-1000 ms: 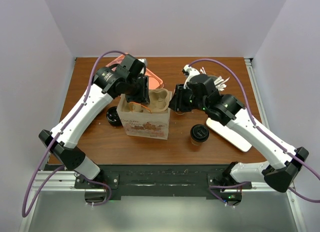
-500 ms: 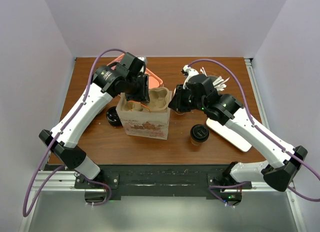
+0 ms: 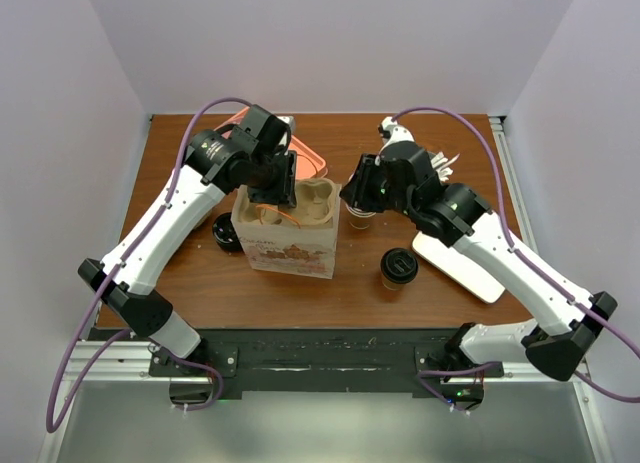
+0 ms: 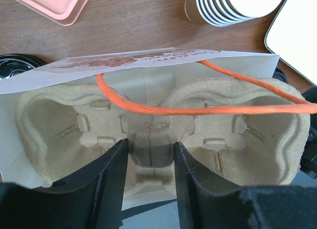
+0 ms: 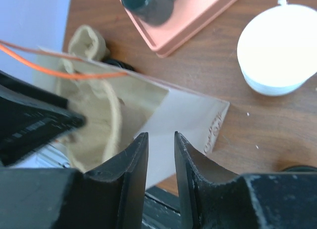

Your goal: Pack the takeout coffee

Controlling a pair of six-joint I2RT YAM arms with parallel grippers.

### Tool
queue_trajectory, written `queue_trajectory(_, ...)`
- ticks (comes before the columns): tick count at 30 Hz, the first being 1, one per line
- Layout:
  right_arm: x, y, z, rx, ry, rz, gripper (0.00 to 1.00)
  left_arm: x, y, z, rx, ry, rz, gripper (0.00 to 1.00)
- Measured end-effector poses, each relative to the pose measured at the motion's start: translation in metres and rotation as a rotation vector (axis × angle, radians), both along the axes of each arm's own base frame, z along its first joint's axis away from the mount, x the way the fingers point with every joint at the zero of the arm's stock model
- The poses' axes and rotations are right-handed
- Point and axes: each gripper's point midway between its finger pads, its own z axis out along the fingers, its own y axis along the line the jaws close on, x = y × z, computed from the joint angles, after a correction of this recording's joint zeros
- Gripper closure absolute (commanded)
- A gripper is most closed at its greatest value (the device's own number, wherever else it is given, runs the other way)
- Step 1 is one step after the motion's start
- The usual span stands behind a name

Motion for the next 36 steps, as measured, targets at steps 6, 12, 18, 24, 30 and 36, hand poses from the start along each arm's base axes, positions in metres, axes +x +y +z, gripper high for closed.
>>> queue_trajectory(6, 0.011, 0.010, 0.012, 0.029, -0.013, -0.016, 0.64, 0.000, 0.000, 0.000, 0.001, 0.000, -0.001, 0.93)
queue_trajectory(12, 0.019, 0.015, -0.005, -0.001, 0.022, -0.031, 0.63, 0.000, 0.001, 0.000, 0.008, -0.002, -0.012, 0.93)
queue_trajectory(18, 0.023, 0.015, -0.013, -0.021, 0.033, -0.044, 0.65, 0.000, 0.001, -0.001, 0.010, -0.003, -0.014, 0.93)
queue_trajectory(24, 0.026, 0.014, -0.017, -0.041, 0.032, -0.055, 0.80, 0.000, 0.002, -0.001, 0.015, -0.006, -0.016, 0.94)
queue_trajectory(30, 0.027, 0.010, -0.018, -0.079, 0.010, -0.038, 0.99, 0.001, 0.005, -0.002, 0.032, -0.009, -0.008, 0.94)
queue_trajectory(36, 0.028, 0.008, -0.019, -0.129, -0.023, 0.001, 1.00, 0.001, 0.008, -0.006, 0.055, -0.007, -0.007, 0.94)
